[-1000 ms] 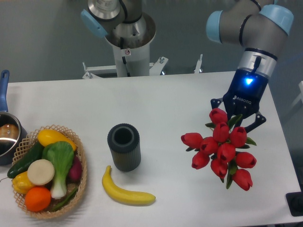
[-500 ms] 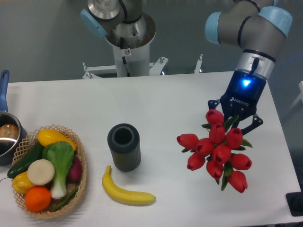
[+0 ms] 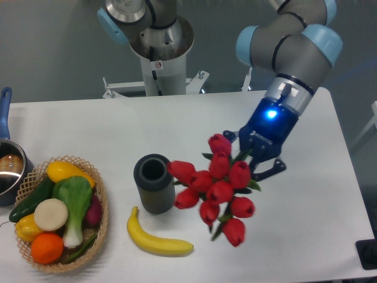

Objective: Insert the flowers into the vase
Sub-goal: 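Lift the tulips and position their stems above the vase opening, then lower the tulip stems down into the vase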

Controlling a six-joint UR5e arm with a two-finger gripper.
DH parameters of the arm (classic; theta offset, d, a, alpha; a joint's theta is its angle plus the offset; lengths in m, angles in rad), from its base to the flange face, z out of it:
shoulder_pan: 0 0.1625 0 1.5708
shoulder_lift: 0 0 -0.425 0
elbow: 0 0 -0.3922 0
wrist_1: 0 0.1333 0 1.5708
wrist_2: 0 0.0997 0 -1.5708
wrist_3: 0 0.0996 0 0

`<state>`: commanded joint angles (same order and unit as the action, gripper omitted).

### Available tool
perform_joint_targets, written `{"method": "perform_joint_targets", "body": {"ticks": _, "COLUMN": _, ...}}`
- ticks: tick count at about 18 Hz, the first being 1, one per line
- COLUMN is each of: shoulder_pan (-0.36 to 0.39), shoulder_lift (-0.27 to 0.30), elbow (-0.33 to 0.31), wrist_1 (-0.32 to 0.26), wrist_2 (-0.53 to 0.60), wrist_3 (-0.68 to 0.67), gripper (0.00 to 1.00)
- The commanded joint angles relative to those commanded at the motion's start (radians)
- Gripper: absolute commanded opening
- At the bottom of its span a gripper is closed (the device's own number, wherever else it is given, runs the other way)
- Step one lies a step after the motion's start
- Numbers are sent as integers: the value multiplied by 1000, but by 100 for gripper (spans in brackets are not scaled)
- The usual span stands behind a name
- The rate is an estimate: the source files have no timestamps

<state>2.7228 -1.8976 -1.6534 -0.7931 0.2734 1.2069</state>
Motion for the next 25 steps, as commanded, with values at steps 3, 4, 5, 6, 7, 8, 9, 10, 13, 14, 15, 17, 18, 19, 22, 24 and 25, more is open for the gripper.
{"method": "perform_joint_targets", "body": {"ticks": 3, "shoulder_pan": 3, "shoulder_lift": 15, "elbow": -75, "wrist_1": 0, "wrist_2": -117, "wrist_3": 78, "gripper": 22}}
{"method": "perform_joint_targets", "body": {"ticks": 4, "shoulder_pan": 2, "shoulder_lift": 34, "elbow": -104, "wrist_1": 0, "wrist_2": -149, "wrist_3": 94, "gripper": 22}}
{"method": "perform_joint_targets", "body": {"ticks": 5, "shoulder_pan": -3, "shoulder_lift": 52, "elbow": -129, "wrist_1": 0, "wrist_2": -164, "wrist_3": 105, "gripper": 22}}
{"method": "perform_joint_targets", "body": {"ticks": 6, "shoulder_pan": -5, "shoulder_lift": 73, "elbow": -146, "wrist_1": -2, "wrist_2": -168, "wrist_3": 105, "gripper": 22}}
{"method": "perform_joint_targets", "body": {"ticks": 7, "shoulder_pan": -5, "shoulder_lift": 90, "elbow": -169, "wrist_1": 0, "wrist_2": -169, "wrist_3": 106, "gripper": 22}}
{"method": "perform_joint_targets", "body": {"ticks": 8, "shoulder_pan": -9, "shoulder_lift": 107, "elbow": -184, "wrist_1": 0, "wrist_2": -183, "wrist_3": 106, "gripper": 22}}
{"method": "perform_joint_targets", "body": {"ticks": 9, "shoulder_pan": -17, "shoulder_lift": 123, "elbow": -193, "wrist_1": -2, "wrist_2": -200, "wrist_3": 106, "gripper": 22}}
{"method": "perform_joint_targets", "body": {"ticks": 10, "shoulder_pan": -18, "shoulder_lift": 133, "elbow": -210, "wrist_1": 0, "wrist_2": -207, "wrist_3": 106, "gripper": 22}}
{"method": "perform_joint_targets", "body": {"ticks": 13, "shoulder_pan": -40, "shoulder_lift": 175, "elbow": -273, "wrist_1": 0, "wrist_2": -211, "wrist_3": 109, "gripper": 22}}
{"method": "perform_joint_targets", "body": {"ticks": 14, "shoulder_pan": -43, "shoulder_lift": 176, "elbow": -282, "wrist_1": 0, "wrist_2": -211, "wrist_3": 115, "gripper": 22}}
{"method": "perform_joint_targets", "body": {"ticks": 15, "shoulder_pan": -48, "shoulder_lift": 176, "elbow": -292, "wrist_1": 0, "wrist_2": -211, "wrist_3": 121, "gripper": 22}}
{"method": "perform_joint_targets", "body": {"ticks": 17, "shoulder_pan": -55, "shoulder_lift": 172, "elbow": -307, "wrist_1": 0, "wrist_2": -211, "wrist_3": 138, "gripper": 22}}
{"method": "perform_joint_targets", "body": {"ticks": 18, "shoulder_pan": -57, "shoulder_lift": 169, "elbow": -319, "wrist_1": 0, "wrist_2": -211, "wrist_3": 140, "gripper": 22}}
{"method": "perform_joint_targets", "body": {"ticks": 19, "shoulder_pan": -57, "shoulder_lift": 166, "elbow": -327, "wrist_1": 0, "wrist_2": -211, "wrist_3": 140, "gripper": 22}}
{"method": "perform_joint_targets", "body": {"ticks": 22, "shoulder_pan": -63, "shoulder_lift": 144, "elbow": -330, "wrist_1": 0, "wrist_2": -211, "wrist_3": 140, "gripper": 22}}
{"method": "perform_joint_targets", "body": {"ticks": 24, "shoulder_pan": -63, "shoulder_lift": 129, "elbow": -330, "wrist_1": 0, "wrist_2": -211, "wrist_3": 141, "gripper": 22}}
{"method": "perform_joint_targets", "body": {"ticks": 25, "shoulder_pan": -63, "shoulder_lift": 120, "elbow": -332, "wrist_1": 0, "wrist_2": -211, "wrist_3": 149, "gripper": 22}}
